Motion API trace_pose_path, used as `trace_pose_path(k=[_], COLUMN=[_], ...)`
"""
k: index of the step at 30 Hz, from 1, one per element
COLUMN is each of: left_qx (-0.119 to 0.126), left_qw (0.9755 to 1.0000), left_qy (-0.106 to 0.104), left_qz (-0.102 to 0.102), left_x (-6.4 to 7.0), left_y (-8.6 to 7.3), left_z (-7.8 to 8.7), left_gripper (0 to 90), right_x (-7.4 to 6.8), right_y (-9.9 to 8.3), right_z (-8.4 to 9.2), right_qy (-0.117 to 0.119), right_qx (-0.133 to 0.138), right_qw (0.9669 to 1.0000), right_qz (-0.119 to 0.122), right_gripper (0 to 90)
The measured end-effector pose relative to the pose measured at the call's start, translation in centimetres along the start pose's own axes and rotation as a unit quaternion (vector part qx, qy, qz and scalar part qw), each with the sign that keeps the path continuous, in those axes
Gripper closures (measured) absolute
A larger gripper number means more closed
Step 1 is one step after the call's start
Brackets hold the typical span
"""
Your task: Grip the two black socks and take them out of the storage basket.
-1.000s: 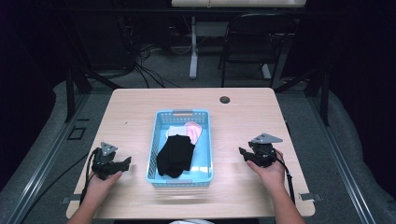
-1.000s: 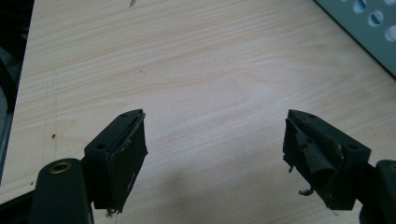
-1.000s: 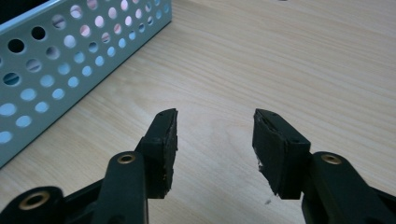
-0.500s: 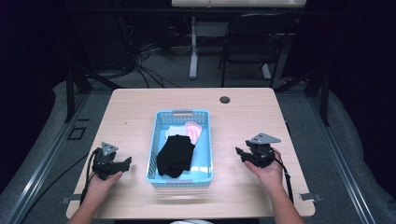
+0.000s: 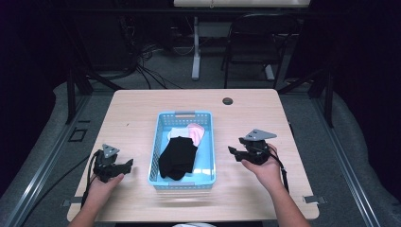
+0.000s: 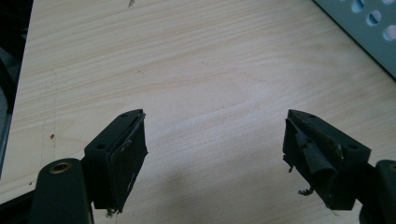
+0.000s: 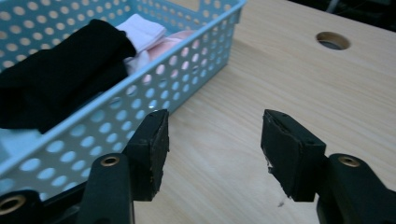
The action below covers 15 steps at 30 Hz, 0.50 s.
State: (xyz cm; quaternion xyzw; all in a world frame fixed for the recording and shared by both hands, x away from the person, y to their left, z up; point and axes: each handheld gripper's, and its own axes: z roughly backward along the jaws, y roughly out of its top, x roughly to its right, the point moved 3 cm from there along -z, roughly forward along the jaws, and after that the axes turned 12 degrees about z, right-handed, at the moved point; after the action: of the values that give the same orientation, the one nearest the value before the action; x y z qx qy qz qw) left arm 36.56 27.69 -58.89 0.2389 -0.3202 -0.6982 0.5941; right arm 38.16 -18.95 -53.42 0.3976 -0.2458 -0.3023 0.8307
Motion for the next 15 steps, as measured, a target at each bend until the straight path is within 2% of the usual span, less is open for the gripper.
trace_pose_path(k=[1,4,9,12,13,14,15], left_qx=[0.000,0.000,0.003,0.002,0.002,0.002,0.002], left_qw=[1.0000,1.0000,1.0000,1.0000,1.0000,1.0000,1.0000], left_qy=[0.000,-0.001,-0.001,-0.002,-0.002,-0.002,-0.002], left_qz=[0.000,0.002,0.002,-0.002,-0.002,-0.002,-0.002], left_x=[0.0,0.0,0.1,0.1,0.1,0.2,0.2], left_y=[0.0,0.0,0.1,0.1,0.1,0.1,0.1], left_z=[0.0,0.1,0.0,0.0,0.0,0.0,0.0], left_gripper=[21.5,21.5,21.4,21.5,21.4,21.4,21.5], right_x=[0.0,-0.7,-1.1,-1.5,-1.5,-1.8,-1.8], right_y=[0.0,1.0,2.3,3.9,3.9,4.8,4.8], right_z=[0.0,-0.5,-0.9,-1.2,-1.2,-1.4,-1.4], right_qy=[0.000,0.020,0.037,0.052,0.052,0.057,0.057], right_qx=[0.000,-0.015,-0.018,-0.018,-0.018,-0.017,-0.017], right_qw=[1.0000,0.9996,0.9989,0.9978,0.9978,0.9974,0.9974], right_qz=[0.000,0.014,0.023,0.036,0.036,0.041,0.041], right_gripper=[42.2,45.0,46.6,49.5,49.5,50.3,50.3])
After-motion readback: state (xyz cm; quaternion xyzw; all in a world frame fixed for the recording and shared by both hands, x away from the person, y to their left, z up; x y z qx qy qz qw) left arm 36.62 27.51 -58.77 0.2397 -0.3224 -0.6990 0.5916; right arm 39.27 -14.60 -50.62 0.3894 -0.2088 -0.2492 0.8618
